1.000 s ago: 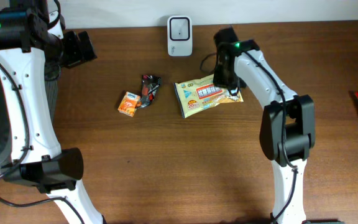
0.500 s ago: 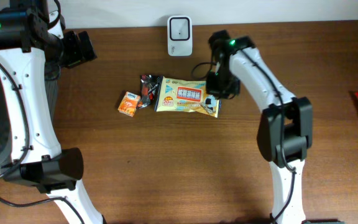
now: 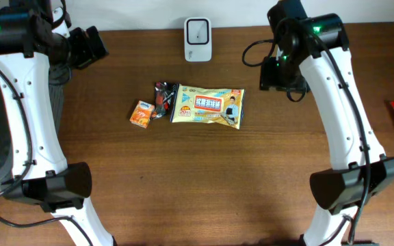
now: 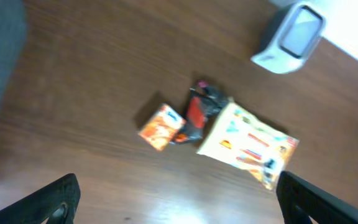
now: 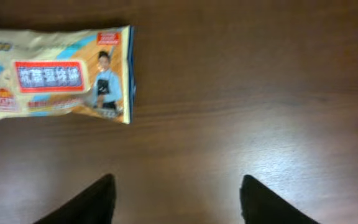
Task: Scan the item barcode
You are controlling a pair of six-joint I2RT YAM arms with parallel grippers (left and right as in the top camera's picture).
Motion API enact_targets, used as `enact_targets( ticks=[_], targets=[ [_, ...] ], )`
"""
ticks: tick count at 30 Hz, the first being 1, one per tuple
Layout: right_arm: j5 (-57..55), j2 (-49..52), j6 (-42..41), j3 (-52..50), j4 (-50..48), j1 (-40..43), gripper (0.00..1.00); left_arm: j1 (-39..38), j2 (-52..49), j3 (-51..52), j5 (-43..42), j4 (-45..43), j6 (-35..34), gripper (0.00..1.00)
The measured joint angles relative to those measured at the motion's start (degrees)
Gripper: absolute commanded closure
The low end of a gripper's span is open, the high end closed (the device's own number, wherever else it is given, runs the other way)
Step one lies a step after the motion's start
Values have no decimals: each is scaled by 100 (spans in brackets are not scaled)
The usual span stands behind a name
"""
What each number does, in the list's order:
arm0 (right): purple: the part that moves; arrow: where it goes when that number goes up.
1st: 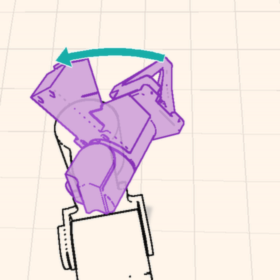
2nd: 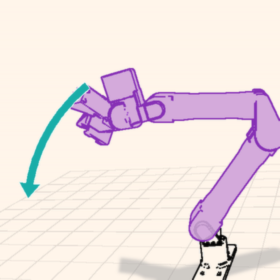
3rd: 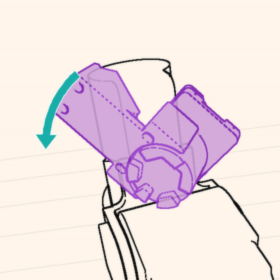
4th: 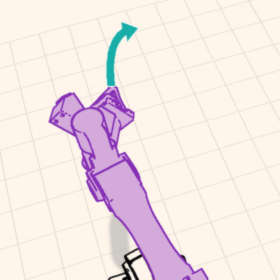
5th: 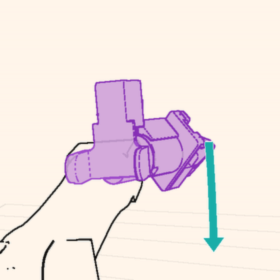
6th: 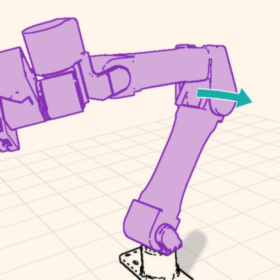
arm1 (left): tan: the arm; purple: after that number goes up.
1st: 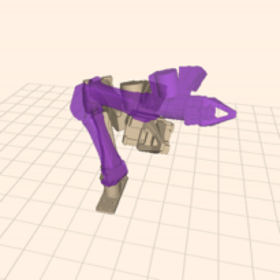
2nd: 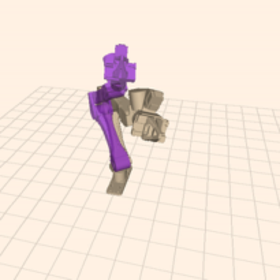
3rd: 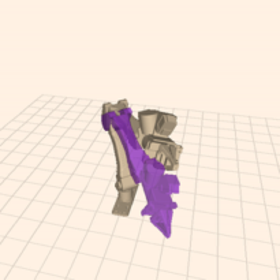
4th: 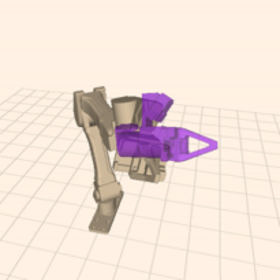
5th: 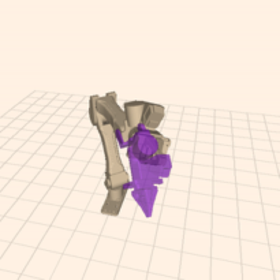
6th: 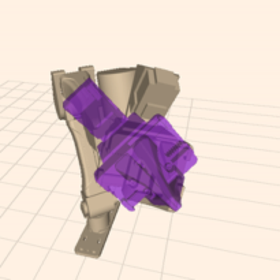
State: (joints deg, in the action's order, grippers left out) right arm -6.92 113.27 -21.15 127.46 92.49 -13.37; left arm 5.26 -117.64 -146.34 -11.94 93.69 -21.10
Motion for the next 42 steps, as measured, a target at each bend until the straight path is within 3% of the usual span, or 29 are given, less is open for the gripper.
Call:
enact_targets(
  ticks=[1,2,5,10,14,18,22,26,32,35,38,39,41,42],
  targets=[
    [-63,28,-2,0,-103,0,87,-13,0,0,-155,-4,-37,100],
    [-105,68,17,0,-258,0,96,-70,0,35,-330,-33,-59,100],
    [-101,221,15,-2,-708,0,96,-726,11,667,-431,-664,-31,100],
    [802,1108,13,-2,-1270,0,96,-1945,0,2857,-428,-3263,-42,100],
    [1615,2142,13,-15,-1668,0,96,-2135,-15,4393,-439,-4763,-212,100],
    [2116,2815,13,-31,-1834,0,96,-2166,-243,5217,-699,-5746,-254,100],
    [2236,2857,66,-127,-1934,0,96,-2186,-931,5250,-1167,-6168,-256,100],
    [2400,2817,317,-872,-2677,-11,96,-2157,-1099,5215,-1349,-6105,-260,100],
    [1353,2647,385,-990,-2186,31,96,-1952,-1078,4907,170,-4627,-511,100],
    [619,2726,402,-197,-1322,125,96,-1856,-1040,4669,535,-4433,-535,100],
    [334,2688,686,907,-621,157,69,-1873,-568,4537,638,-4411,-540,100],
    [424,2688,804,999,-446,160,51,-1873,-468,4518,610,-4417,-540,100],
    [859,2688,1204,1082,-223,160,5,-1873,-328,4485,328,-4417,-553,77],
    [1069,2688,1333,1082,-140,146,1,-1873,-330,4487,142,-4415,-560,43]
  ],
)
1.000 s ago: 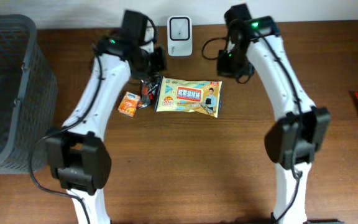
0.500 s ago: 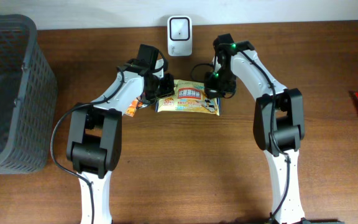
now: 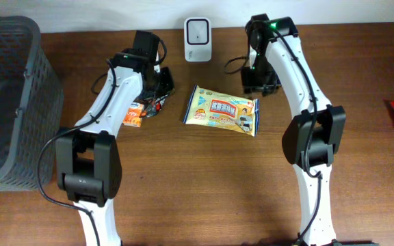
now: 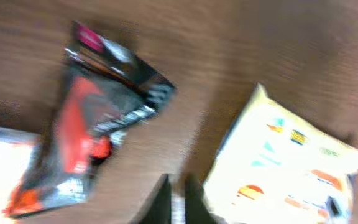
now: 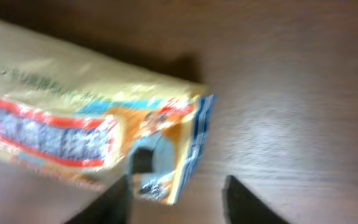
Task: Scan the item barcode
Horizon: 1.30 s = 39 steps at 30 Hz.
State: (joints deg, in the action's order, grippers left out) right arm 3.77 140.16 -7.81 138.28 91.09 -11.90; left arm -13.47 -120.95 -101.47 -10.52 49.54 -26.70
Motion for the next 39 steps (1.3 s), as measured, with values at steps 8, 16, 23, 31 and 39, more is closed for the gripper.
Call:
enact_targets(
  ticks=[8,16,23,31,39],
  targets=[
    [334,2,273,0,-157,26,1,-179,-988,-2,-1633,-103,750,14],
    [-297,2,332,0,-175,345,1,-227,-1320,-2,-2503,-177,1110,100],
    [-422,2,334,0,-181,363,1,-177,-1298,-970,-1189,1237,1086,100],
    [330,35,330,1220,479,1248,1,-535,-660,-3449,2441,2758,1088,100],
    [732,-83,332,1792,590,1954,1,-1419,-654,-3552,4721,2883,1091,100]
  ],
)
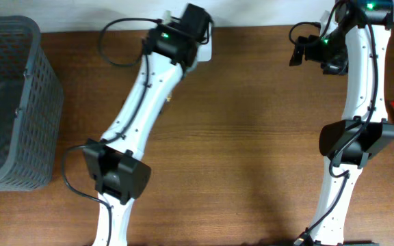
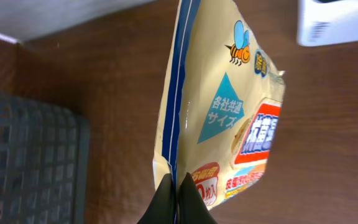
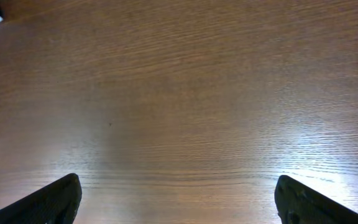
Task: Scan the item barcode
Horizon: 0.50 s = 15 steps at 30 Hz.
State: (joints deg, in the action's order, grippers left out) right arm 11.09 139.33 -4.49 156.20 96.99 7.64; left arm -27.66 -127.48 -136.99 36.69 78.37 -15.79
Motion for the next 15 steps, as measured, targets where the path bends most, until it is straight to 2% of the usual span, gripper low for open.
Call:
enact_targets(
  ticks=[5,8,9,11,12,13,14,15],
  targets=[
    [885,0,-2,0,-2,142,2,-778,-2,601,-140,-199,-195,100],
    [1207,-33,0,0,0,632,1,-1047,0,1099,-557,-522,-317,100],
    [1349,-109,0,0,0,903,1,-1108,0,1235,-684,-597,-350,92],
    [1445,-273,-2,0,0,1156,2,-1285,-2,1316,-1095,-787,-372,90],
    [1473,-363,-4,0,0,1226,2,-1366,-2,1316,-1305,-907,-378,76],
    [1506,-492,-4,0,0,1296,2,-1502,-2,1329,-1873,-1167,-376,54],
    [1543,-616,-4,0,0,1322,2,-1598,-2,1344,-2256,-1296,-391,18],
    [1565,-671,0,2,0,1322,1,-1709,-2,1349,-2699,-1460,-385,12]
  ],
)
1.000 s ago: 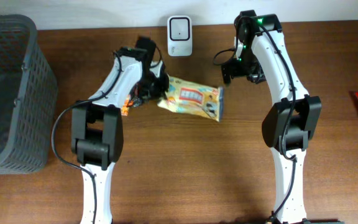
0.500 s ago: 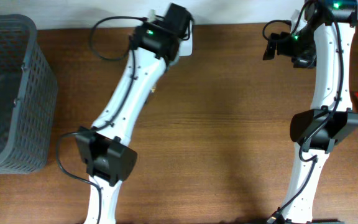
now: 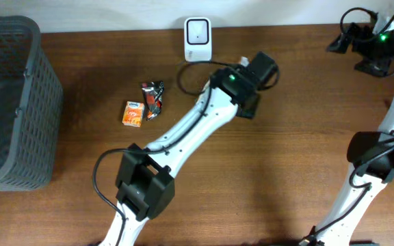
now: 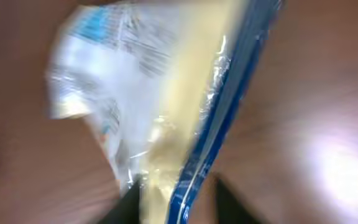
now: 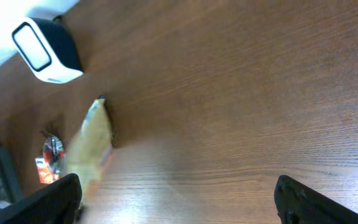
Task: Scan the item barcode
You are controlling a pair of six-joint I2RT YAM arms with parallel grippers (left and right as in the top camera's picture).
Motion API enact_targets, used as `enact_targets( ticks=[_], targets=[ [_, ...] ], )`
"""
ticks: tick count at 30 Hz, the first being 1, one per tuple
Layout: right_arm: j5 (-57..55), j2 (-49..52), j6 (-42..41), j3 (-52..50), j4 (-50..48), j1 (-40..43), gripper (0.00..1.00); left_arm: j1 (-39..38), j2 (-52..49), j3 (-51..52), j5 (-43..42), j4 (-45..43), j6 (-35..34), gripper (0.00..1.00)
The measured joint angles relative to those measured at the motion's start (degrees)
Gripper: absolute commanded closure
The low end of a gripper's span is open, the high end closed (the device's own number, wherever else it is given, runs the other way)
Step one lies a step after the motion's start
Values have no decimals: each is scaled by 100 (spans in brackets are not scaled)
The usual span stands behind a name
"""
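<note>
The yellow packet with a blue edge (image 4: pixel 185 106) fills the left wrist view, blurred, its printed white back turned to the camera. My left gripper (image 4: pixel 180 205) is open; its fingers (image 4: pixel 130 208) stand apart on either side of the packet's lower end. From overhead the left gripper (image 3: pixel 250 106) is right of and nearer than the white scanner (image 3: pixel 198 39), and the arm hides the packet. The right wrist view shows the packet (image 5: pixel 91 149) as a yellow blur below the scanner (image 5: pixel 45 43). My right gripper (image 5: pixel 179 205) is open with nothing in it, far back right (image 3: pixel 375 51).
A small orange box (image 3: pixel 135 114) and a red-and-black packet (image 3: pixel 152 99) lie left of the middle. A dark mesh basket (image 3: pixel 9 102) stands at the left edge. The left arm (image 3: pixel 197 130) stretches diagonally across the table.
My left gripper was shut on the packet's edge, held up by the scanner. Now it is lower and to the right, with jaws apart around the packet. The right arm sits further right.
Both grippers were open above the table, with the packet lying beside the two small items. Then the left gripper was shut at the packet's left end and the right was open at its right end. Later the left held it by the scanner, and now it is open.
</note>
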State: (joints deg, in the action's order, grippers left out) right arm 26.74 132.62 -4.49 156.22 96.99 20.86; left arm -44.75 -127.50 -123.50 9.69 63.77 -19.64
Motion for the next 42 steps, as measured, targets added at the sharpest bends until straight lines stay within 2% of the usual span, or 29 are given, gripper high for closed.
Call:
enact_targets(
  ticks=[2,4,5,6,7,8,9,12,14,16,17,20,22,25,27,30,33,36,39,42],
  targets=[
    [114,-26,-4,0,0,-15,2,-96,0,4,-470,-129,-13,16],
    [411,-26,37,0,0,-24,1,-20,0,-9,-699,-83,-28,47],
    [671,-26,168,0,0,-44,12,85,0,-74,-774,37,-39,68],
    [852,-26,236,0,-2,-90,37,413,0,-275,-824,155,-52,89],
    [914,-26,363,-2,0,-164,59,693,2,-415,-872,155,-63,100],
    [940,-26,455,-28,0,-291,88,979,11,-503,-903,138,-66,100],
    [938,-26,535,-114,-2,-476,96,1414,22,-560,-962,129,-59,100],
    [756,-26,638,-802,-50,-1248,96,2343,-46,-566,-1517,20,-72,100],
    [715,-63,654,-1207,-304,-1517,96,2391,-210,-601,-1845,-111,15,100],
    [667,-98,640,-2837,-1191,-2218,96,2201,-804,-651,-2317,-273,181,100],
    [651,-76,605,-3303,-1480,-2365,96,2129,-1064,-647,-2459,-343,238,100],
    [629,-15,247,-4629,-2529,-2597,96,2094,-1473,-634,-3010,-575,660,100],
    [621,-11,26,-4990,-2771,-2583,96,2120,-1497,-634,-3180,-640,820,100],
    [396,-11,-109,-5265,-2806,-2579,96,2116,-1628,-643,-2577,-540,804,100],
    [4,-20,-297,-5311,-2761,-2579,96,2109,-1755,-643,-1683,-160,498,100],
    [-660,-74,-433,-5311,-2909,-2586,96,2114,-1825,-640,-765,437,155,100],
    [-1425,-122,-455,-5178,-3062,-2590,96,2114,-1829,-699,-398,979,-127,100],
    [-2192,-109,-446,-4629,-3018,-2588,96,2114,-1860,-1392,-544,1239,-164,100],
    [-2437,-111,-404,-4140,-3047,-2583,96,2116,-1840,-2243,-1370,938,-96,100],
    [-2229,-111,-382,-4107,-3025,-2583,96,2083,-1836,-2341,-2302,732,-94,100]
  ],
)
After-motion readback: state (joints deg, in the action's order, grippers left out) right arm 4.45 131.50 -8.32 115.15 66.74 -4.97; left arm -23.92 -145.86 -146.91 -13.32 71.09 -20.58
